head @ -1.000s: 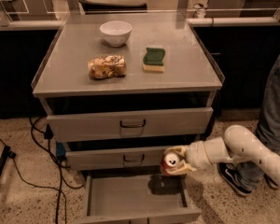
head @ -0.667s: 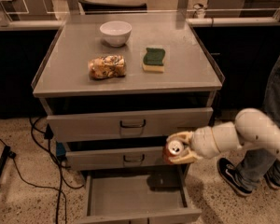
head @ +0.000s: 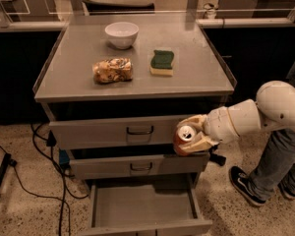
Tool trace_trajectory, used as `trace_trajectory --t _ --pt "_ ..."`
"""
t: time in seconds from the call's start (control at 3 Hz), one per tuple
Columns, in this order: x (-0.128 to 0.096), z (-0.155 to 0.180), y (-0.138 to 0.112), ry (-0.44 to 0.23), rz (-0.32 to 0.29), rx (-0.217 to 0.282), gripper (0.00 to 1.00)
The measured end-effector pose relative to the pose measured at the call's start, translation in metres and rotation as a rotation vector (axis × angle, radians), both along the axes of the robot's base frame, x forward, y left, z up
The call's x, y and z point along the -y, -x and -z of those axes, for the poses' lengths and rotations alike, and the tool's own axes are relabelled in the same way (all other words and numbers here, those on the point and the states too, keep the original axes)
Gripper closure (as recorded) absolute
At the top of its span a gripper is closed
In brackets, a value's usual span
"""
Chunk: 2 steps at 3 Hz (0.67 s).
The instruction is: Pick coke can from bottom drawer and place on counter
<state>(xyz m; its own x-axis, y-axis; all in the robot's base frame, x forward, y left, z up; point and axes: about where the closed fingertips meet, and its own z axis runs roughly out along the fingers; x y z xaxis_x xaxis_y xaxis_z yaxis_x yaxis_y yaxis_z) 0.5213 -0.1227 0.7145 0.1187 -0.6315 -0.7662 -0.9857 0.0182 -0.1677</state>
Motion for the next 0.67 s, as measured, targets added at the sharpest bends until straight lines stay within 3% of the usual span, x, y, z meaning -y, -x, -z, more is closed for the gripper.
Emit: trace_trajectory --t 0.33,0.67 --pt "-0.001 -0.021 -0.005 0.002 -0.015 -0.025 1.00" --pt "0.000 -0.061 -0.010 0.010 -0.028 -0.086 1.00"
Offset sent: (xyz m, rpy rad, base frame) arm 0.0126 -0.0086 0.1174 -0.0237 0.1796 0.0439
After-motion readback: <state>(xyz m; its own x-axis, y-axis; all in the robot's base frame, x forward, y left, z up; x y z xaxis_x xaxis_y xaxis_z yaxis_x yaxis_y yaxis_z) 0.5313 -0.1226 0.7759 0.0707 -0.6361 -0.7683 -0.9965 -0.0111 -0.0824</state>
